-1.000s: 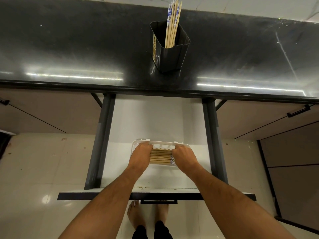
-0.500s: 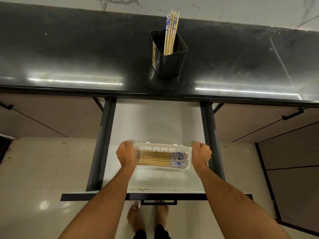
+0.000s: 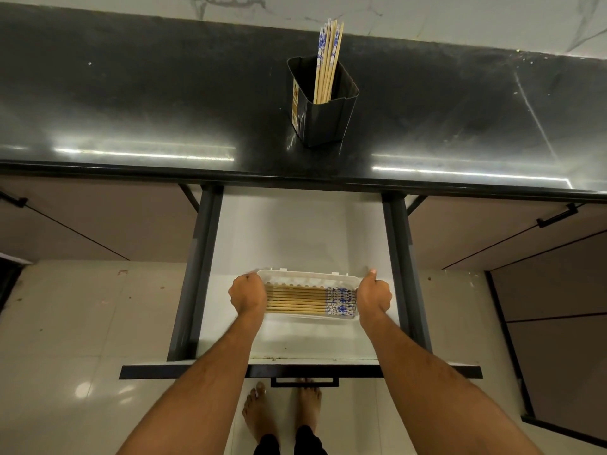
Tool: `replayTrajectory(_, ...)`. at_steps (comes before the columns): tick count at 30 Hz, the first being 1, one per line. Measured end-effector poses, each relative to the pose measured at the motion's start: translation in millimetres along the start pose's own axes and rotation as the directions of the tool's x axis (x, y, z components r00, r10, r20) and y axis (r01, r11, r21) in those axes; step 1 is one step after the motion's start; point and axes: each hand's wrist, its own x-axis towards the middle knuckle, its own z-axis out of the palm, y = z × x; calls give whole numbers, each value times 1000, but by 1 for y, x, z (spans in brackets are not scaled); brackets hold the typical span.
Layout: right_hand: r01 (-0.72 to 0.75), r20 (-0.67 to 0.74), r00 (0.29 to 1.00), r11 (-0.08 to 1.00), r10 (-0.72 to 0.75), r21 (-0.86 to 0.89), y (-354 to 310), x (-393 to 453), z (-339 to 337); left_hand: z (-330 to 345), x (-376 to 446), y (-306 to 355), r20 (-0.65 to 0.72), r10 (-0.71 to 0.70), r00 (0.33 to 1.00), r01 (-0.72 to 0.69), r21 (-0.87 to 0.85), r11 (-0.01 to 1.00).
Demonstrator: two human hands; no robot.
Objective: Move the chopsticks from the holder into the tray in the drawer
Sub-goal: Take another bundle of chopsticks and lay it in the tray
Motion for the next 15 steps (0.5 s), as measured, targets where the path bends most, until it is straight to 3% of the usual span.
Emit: replayTrajectory(15, 85, 17, 996, 991, -83, -108, -4, -3, 3, -6, -3, -1, 37, 74, 997, -76, 67, 995)
